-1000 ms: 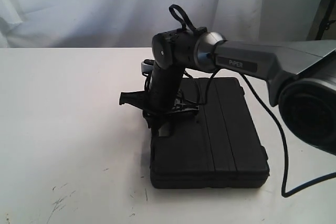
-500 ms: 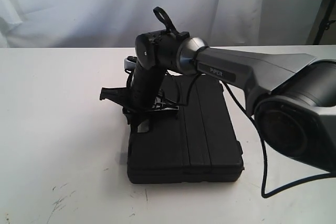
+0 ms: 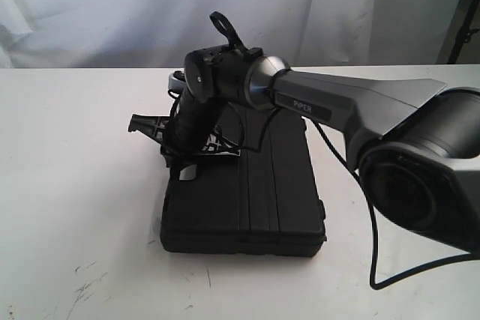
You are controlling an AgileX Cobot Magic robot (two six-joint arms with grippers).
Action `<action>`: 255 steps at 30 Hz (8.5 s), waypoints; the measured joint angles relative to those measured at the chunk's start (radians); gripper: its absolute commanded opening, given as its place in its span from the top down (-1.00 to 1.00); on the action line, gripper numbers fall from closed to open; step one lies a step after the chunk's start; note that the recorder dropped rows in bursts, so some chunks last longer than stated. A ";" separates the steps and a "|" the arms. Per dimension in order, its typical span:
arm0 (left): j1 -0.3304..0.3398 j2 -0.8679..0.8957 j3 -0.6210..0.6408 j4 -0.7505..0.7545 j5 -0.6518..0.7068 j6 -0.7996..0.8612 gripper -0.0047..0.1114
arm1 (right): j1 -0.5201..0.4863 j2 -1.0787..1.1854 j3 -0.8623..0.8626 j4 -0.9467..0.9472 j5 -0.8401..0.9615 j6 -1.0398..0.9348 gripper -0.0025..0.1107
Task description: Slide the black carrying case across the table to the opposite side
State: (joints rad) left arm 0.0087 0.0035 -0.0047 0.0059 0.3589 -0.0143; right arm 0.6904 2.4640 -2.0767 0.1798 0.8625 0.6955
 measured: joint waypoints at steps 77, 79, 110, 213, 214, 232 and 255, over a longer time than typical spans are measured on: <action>0.000 0.000 0.000 0.000 0.000 0.000 0.92 | 0.020 0.024 -0.015 0.024 -0.112 0.083 0.12; 0.000 0.000 0.000 0.000 0.000 0.000 0.92 | 0.020 0.023 -0.015 0.019 -0.109 0.083 0.12; 0.000 0.000 0.000 0.000 0.000 0.000 0.92 | -0.123 -0.250 -0.015 0.106 0.107 -0.400 0.96; 0.000 0.000 0.000 0.000 0.000 -0.002 0.92 | -0.789 -2.461 2.071 -0.110 -0.609 -0.710 0.96; 0.000 0.000 0.000 0.000 0.000 -0.002 0.92 | -0.789 -2.461 2.073 -0.110 -0.609 -0.708 0.96; 0.000 0.000 0.000 0.000 0.000 -0.002 0.92 | -0.789 -2.461 2.073 -0.110 -0.520 -0.729 0.96; 0.000 0.000 0.000 0.000 0.000 -0.002 0.92 | -0.789 -2.461 2.073 -0.110 -0.518 -0.729 0.96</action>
State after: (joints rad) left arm 0.0087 0.0035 -0.0047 0.0059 0.3589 -0.0161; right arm -0.0982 0.0026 -0.0038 0.0693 0.3443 -0.0334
